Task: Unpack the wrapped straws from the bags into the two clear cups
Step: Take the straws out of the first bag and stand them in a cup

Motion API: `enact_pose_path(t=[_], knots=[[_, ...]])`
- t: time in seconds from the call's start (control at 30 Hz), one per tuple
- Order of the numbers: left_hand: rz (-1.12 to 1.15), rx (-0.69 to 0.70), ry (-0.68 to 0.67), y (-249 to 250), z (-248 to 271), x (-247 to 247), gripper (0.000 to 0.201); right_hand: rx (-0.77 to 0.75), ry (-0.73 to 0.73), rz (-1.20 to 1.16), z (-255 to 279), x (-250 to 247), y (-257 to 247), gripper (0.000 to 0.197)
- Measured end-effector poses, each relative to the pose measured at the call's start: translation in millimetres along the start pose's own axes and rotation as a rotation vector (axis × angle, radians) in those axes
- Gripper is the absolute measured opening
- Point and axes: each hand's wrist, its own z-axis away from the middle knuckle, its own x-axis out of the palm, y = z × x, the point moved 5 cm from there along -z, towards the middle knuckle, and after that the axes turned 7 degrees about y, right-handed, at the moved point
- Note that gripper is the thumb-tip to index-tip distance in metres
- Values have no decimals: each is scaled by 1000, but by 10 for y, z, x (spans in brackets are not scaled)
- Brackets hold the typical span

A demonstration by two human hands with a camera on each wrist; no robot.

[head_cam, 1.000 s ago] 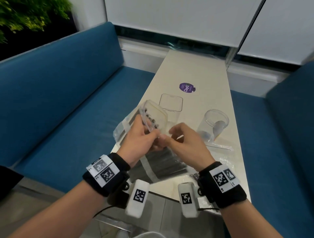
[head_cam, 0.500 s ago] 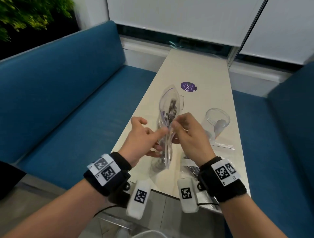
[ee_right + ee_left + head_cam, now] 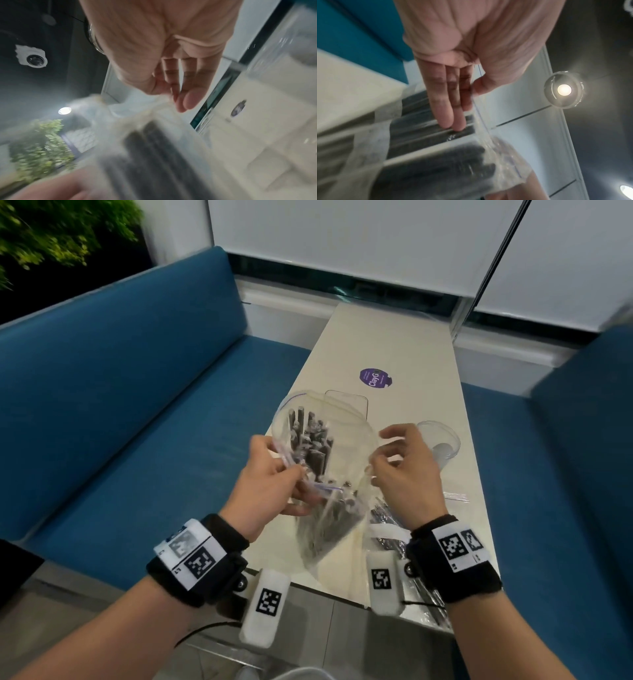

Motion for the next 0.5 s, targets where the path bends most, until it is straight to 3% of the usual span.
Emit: enact_pose_path(t=[0.13,0.27,0.37,0.5], knots=[[13,31,100,18,-43,-281,39,6,-21,43,-85,-115,63,21],[-110,69,-32,7,46,-178,43,10,-134,131,-14,52,38,30],[-199,131,-42,44,37,-208,45,-25,-221,274,32,103,11,67],[-527,332,91,59,-133,-484,58,-1,-254,210,18,80,21,70]])
